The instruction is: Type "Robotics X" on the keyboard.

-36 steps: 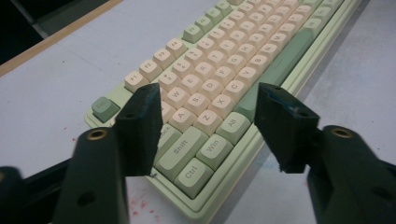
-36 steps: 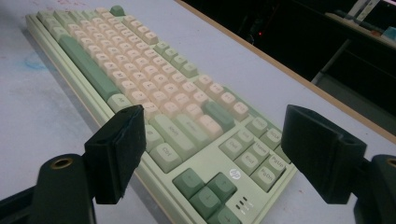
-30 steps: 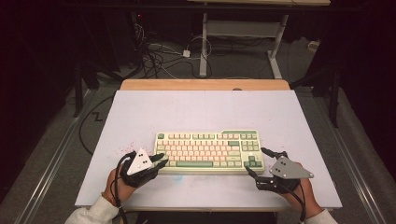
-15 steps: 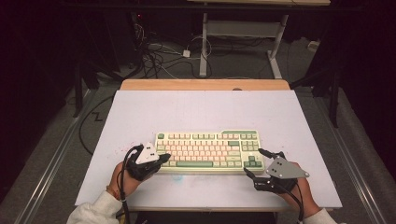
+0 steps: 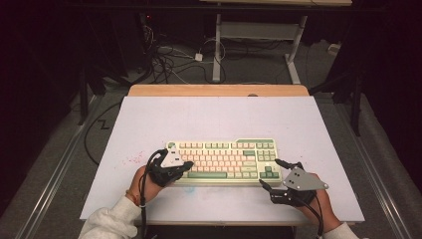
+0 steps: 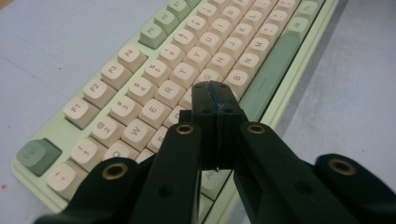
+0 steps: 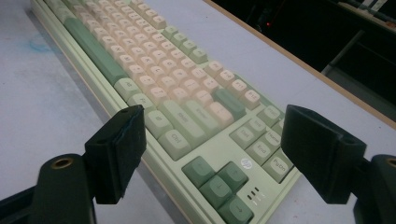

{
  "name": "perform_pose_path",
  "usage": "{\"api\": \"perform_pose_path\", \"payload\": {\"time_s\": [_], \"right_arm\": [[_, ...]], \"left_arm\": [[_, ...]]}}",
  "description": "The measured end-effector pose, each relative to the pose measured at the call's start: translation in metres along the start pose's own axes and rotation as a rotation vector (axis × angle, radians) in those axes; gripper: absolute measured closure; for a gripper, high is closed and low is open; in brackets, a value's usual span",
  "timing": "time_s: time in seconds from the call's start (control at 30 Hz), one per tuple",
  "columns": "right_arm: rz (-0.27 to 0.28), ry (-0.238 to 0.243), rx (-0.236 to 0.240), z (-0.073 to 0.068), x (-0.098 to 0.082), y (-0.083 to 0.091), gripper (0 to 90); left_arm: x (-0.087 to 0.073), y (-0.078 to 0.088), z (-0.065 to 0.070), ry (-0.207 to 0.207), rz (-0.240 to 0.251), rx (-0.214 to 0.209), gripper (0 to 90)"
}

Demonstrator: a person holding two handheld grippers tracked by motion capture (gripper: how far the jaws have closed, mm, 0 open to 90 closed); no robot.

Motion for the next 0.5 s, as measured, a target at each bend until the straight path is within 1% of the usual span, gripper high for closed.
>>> {"api": "perform_pose_path", "payload": {"time_s": [0.5], "right_arm": [[-0.008, 0.006, 0.005, 0.000, -0.002, -0.002, 23.1]], "left_arm": [[0.004, -0.015, 0.002, -0.023, -0.034, -0.016, 87.6]]}}
Point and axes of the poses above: each handheld gripper's, and its own axes: y roughly backward along the jaws, x roughly out of its top, z roughly to its right, the point moved 6 cm from there along -y, roughly forward along the jaws, and after that the axes turned 1 degree about x, right-handed, at the moved point
